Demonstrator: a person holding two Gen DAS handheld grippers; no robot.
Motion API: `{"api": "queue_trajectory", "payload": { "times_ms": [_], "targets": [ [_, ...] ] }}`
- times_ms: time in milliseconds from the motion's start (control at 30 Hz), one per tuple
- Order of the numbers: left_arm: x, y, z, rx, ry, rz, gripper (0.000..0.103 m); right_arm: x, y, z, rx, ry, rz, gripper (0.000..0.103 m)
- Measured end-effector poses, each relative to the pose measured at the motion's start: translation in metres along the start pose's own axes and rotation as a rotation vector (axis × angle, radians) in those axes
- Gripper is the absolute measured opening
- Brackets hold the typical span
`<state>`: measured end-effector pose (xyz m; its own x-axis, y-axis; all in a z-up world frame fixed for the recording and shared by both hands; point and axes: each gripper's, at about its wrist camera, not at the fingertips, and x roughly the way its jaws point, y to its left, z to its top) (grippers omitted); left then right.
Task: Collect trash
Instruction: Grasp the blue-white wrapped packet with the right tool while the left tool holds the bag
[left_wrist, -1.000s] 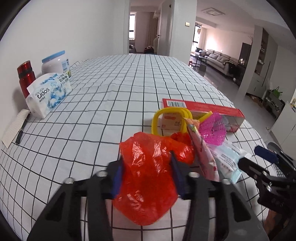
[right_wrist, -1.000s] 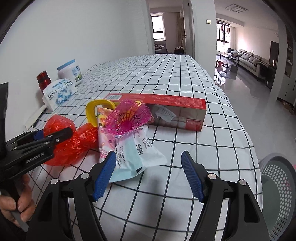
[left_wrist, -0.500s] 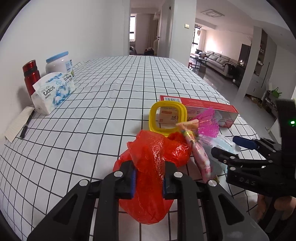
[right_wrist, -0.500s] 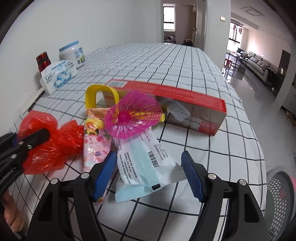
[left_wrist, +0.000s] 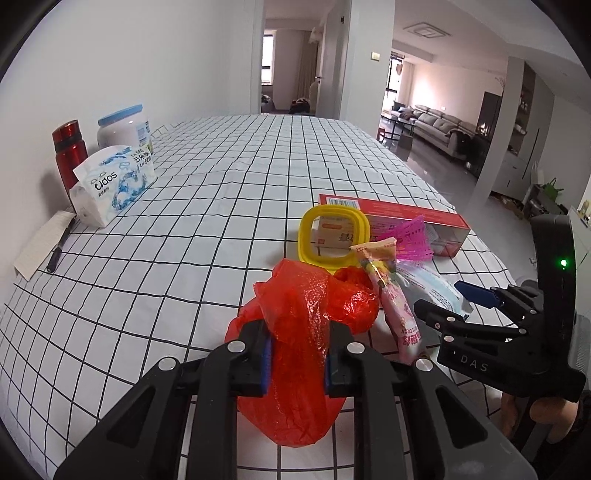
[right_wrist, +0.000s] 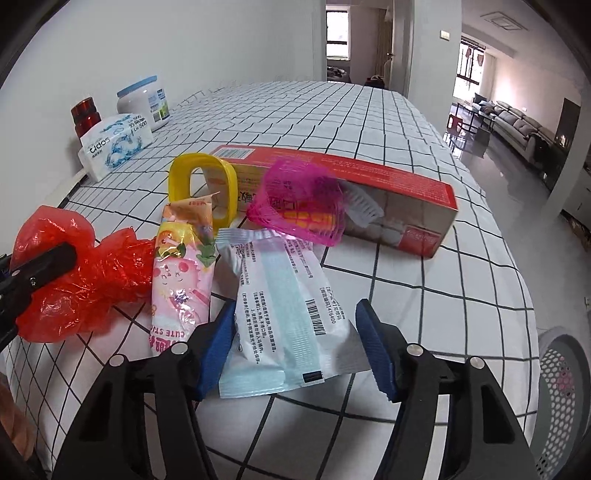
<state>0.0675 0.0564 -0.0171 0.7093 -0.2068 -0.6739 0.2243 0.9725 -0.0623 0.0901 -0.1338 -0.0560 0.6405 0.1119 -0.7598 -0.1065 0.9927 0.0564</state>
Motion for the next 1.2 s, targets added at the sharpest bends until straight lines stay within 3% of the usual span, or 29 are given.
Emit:
{"api": "queue_trajectory", "payload": {
  "times_ms": [833, 1200],
  "targets": [
    [-0.043, -0.017, 0.005, 0.018, -0.086, 0.009, 0.019, -0.056, -0.042, -0.038, 0.158, -0.079, -0.031, 0.06],
    [-0.051, -0.049, 0.0, 0.069, -0.083, -0.053, 0.019, -0.078, -0.06, -0.057, 0.211, -0.107, -0.047, 0.06]
  ]
}}
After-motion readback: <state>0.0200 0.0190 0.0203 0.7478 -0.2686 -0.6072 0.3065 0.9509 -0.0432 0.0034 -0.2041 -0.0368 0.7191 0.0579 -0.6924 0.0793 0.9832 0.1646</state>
